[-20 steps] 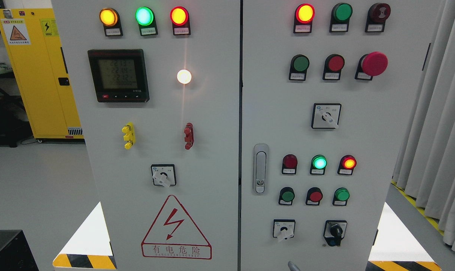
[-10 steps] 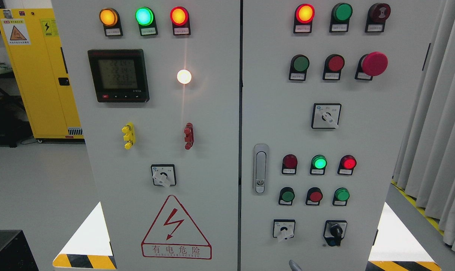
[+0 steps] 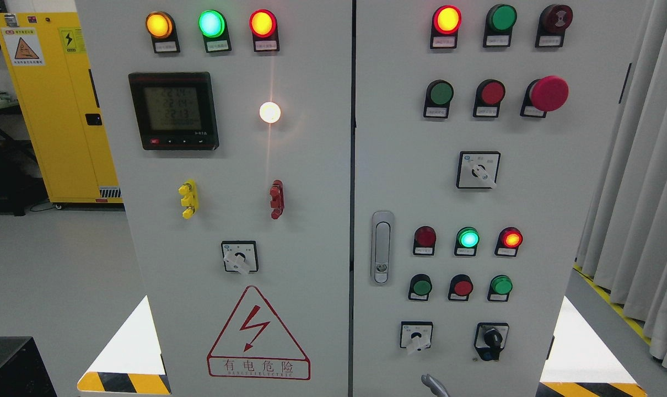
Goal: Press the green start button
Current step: 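Raise the right hand toward the green push button in the lower row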
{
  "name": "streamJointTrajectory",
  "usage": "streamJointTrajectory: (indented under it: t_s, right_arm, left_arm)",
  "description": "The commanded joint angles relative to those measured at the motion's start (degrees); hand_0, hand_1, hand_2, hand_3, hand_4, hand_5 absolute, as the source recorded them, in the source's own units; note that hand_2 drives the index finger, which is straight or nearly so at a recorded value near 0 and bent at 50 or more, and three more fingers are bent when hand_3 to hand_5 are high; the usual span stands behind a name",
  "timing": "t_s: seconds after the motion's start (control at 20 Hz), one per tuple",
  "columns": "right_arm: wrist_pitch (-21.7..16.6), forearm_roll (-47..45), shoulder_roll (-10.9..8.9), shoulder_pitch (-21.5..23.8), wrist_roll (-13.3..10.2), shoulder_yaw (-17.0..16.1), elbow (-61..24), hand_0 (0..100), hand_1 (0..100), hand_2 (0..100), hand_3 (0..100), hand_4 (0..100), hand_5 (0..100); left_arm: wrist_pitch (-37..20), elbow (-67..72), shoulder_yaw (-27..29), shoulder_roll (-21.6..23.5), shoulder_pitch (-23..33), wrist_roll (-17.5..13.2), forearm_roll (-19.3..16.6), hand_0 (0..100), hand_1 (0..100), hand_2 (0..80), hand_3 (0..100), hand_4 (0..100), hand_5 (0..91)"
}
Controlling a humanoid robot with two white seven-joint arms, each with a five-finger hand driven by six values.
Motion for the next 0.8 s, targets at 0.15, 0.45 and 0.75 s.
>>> streamJointTrajectory:
  t_s: [0.15, 0.45, 0.75]
  right_arm:
    - [0.20, 18.65, 0.16, -4.08, -1.18, -4.79, -0.93, 51, 85, 0, 81, 89, 93]
    - [0.81, 29.11, 0.07, -9.08, -1.09, -8.30, -0.75, 59, 89, 0, 93, 96, 100]
    - [3.27, 35.36, -0.10, -13.74, -2.59, -9.62, 1.27, 69, 91, 0, 94, 96, 100]
  left_arm:
    - [0.05, -0.01, 0.01, -0.01, 0.00, -0.04, 0.00, 12, 56, 0.0, 0, 0, 0.0]
    - [0.05, -0.01, 0.01, -0.01, 0.00, -0.04, 0.00, 12, 56, 0.0, 0, 0, 0.0]
    - [0.05, -0.01, 0.01, -0.01, 0.00, -0.04, 0.00, 12, 56, 0.0, 0, 0, 0.0]
